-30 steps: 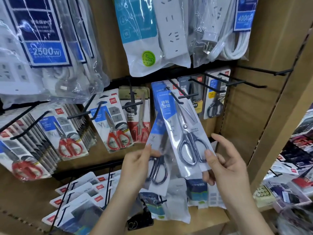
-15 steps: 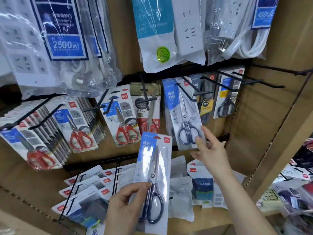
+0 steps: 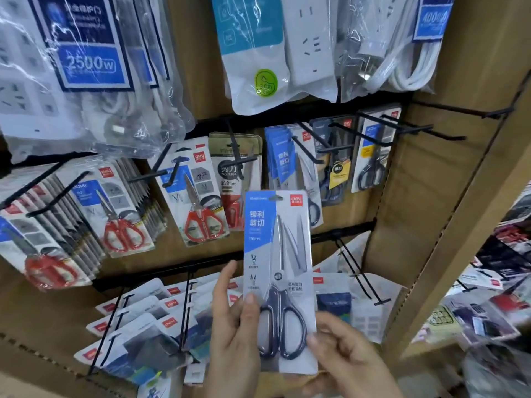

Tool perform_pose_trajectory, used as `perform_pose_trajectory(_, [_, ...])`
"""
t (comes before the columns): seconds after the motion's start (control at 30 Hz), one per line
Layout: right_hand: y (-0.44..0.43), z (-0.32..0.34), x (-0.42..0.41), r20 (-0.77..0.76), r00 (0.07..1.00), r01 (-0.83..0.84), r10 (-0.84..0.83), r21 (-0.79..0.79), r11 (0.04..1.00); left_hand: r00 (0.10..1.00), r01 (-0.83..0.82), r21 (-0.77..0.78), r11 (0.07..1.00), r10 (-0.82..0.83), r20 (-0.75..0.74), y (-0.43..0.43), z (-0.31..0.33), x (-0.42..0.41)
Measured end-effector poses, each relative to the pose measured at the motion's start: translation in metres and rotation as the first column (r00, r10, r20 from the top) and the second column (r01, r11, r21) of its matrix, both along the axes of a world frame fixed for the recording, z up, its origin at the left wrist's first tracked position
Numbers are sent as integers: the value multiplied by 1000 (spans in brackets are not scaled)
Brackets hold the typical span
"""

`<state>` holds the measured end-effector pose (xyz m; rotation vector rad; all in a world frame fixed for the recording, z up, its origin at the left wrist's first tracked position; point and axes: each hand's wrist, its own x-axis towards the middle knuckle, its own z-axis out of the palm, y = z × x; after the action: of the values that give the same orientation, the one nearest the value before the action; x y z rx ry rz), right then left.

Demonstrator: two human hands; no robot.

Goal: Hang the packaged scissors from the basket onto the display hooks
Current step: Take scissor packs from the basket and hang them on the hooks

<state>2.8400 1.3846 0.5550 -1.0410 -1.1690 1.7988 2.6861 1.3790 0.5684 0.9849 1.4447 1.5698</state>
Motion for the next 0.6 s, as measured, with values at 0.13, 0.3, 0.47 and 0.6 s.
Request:
perform_pose_trajectory(0.13, [1,0,13,45,992,116,-120,87,989,993,114,-17,993,-113,43,8,20,1])
perform_pose_trajectory(0.3, [6,1,29,64,983,161,-171,135,978,979,179,128,975,-163,-125,36,43,-8])
perform_pose_trajectory(0.47, [13,-4,31,22,946,315,-324,181,932,940,250,157,955,-201,-277,55,51,-1])
perform_pose_trajectory(0.6, [20,-6,33,5,933,353,-361,196,915,927,282,168,945,-224,-300,66,56,7])
